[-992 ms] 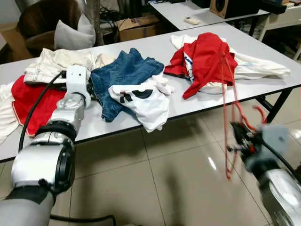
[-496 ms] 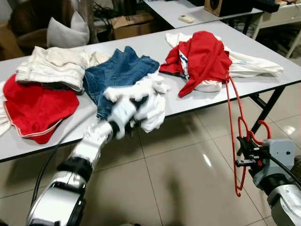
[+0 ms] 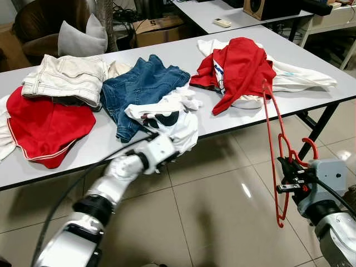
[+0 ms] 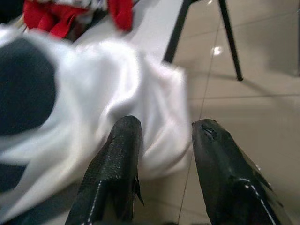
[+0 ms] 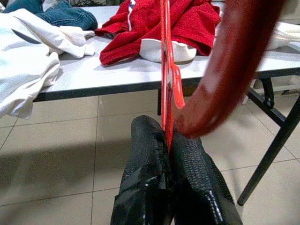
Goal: Hang hanger
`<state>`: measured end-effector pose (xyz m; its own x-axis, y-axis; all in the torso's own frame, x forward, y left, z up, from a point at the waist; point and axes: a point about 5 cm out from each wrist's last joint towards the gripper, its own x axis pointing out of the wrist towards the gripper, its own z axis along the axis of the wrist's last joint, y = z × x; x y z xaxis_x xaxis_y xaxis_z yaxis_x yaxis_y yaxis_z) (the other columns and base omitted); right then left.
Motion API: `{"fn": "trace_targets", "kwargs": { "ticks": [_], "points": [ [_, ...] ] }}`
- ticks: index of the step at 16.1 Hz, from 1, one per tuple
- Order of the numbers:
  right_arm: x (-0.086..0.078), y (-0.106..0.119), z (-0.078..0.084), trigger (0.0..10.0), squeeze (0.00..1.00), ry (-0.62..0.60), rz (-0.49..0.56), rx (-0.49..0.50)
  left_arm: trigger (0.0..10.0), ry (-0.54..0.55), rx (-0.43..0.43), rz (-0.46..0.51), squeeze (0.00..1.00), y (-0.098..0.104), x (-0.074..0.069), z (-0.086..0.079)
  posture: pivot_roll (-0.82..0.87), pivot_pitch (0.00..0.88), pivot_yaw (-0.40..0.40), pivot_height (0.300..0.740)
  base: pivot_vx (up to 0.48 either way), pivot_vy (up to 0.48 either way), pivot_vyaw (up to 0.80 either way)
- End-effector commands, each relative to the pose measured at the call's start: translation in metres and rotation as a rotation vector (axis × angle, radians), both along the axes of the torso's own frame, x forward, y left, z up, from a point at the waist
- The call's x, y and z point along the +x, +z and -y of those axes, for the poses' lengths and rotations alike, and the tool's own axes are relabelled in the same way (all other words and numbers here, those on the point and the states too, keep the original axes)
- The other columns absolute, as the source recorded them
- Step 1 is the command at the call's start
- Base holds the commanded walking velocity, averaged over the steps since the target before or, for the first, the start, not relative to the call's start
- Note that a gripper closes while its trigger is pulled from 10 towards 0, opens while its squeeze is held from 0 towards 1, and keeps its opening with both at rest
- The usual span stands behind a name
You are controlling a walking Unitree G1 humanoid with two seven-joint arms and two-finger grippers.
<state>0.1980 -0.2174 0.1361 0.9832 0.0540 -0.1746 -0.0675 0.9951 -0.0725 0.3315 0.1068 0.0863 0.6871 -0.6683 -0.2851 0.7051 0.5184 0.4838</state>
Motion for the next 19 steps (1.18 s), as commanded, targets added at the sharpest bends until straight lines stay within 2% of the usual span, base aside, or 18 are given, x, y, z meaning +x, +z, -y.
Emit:
{"fn": "trace_targets", "kwargs": {
  "ticks": [1, 3, 5, 10, 11, 12, 13, 15, 19],
  "points": [
    [0.002, 0.005, -0.003, 10.0, 0.0, 0.014, 0.017, -0.005, 10.0, 0.004, 0.016, 0.006, 0.0, -0.003, -0.002, 0.0, -0.26, 0.024, 0.107, 0.74, 0.0, 0.0, 0.0],
    [0.003, 0.006, -0.003, 10.0, 0.0, 0.017, 0.021, -0.006, 10.0, -0.01, 0.008, 0.02, 0.0, -0.006, -0.004, 0.014, -0.27, 0.023, 0.107, 0.74, 0.0, 0.0, 0.0],
    [0.003, 0.006, -0.004, 10.0, 0.0, 0.017, 0.023, -0.006, 10.0, -0.016, 0.004, 0.046, 0.0, -0.006, -0.004, 0.021, -0.27, 0.023, 0.107, 0.74, 0.0, 0.0, 0.0],
    [0.005, 0.008, -0.005, 10.0, 0.0, 0.023, 0.03, -0.011, 10.0, 0.035, 0.084, 0.108, 0.0, -0.011, 0.0, 0.025, -0.27, 0.023, 0.107, 0.74, 0.0, 0.0, 0.0],
    [0.005, 0.008, -0.006, 10.0, 0.0, 0.025, 0.032, -0.012, 4.4, 0.071, 0.096, 0.12, 0.0, -0.011, 0.003, 0.025, -0.27, 0.023, 0.107, 0.74, 0.0, 0.0, 0.0],
    [0.005, 0.008, -0.006, 10.0, 0.0, 0.026, 0.033, -0.012, 1.8, 0.089, 0.094, 0.118, 0.0, -0.012, 0.004, 0.025, -0.27, 0.023, 0.107, 0.74, 0.0, 0.0, 0.0],
    [0.006, 0.009, -0.006, 10.0, 0.0, 0.027, 0.034, -0.013, 0.0, 0.115, 0.088, 0.108, 0.0, -0.013, 0.006, 0.027, -0.29, 0.009, 0.109, 0.74, 0.0, 0.0, 0.0],
    [0.007, 0.009, -0.006, 10.0, 0.0, 0.029, 0.035, -0.016, 0.0, 0.141, 0.052, 0.065, 0.0, -0.017, 0.005, 0.033, -0.29, 0.01, 0.108, 0.74, 0.0, 0.0, 0.0],
    [0.008, 0.011, -0.006, 10.0, 0.0, 0.035, 0.035, -0.022, 0.0, 0.197, 0.066, 0.065, 0.0, -0.02, 0.006, 0.036, -0.31, 0.012, 0.104, 0.74, 0.0, 0.0, 0.0]
  ]
}}
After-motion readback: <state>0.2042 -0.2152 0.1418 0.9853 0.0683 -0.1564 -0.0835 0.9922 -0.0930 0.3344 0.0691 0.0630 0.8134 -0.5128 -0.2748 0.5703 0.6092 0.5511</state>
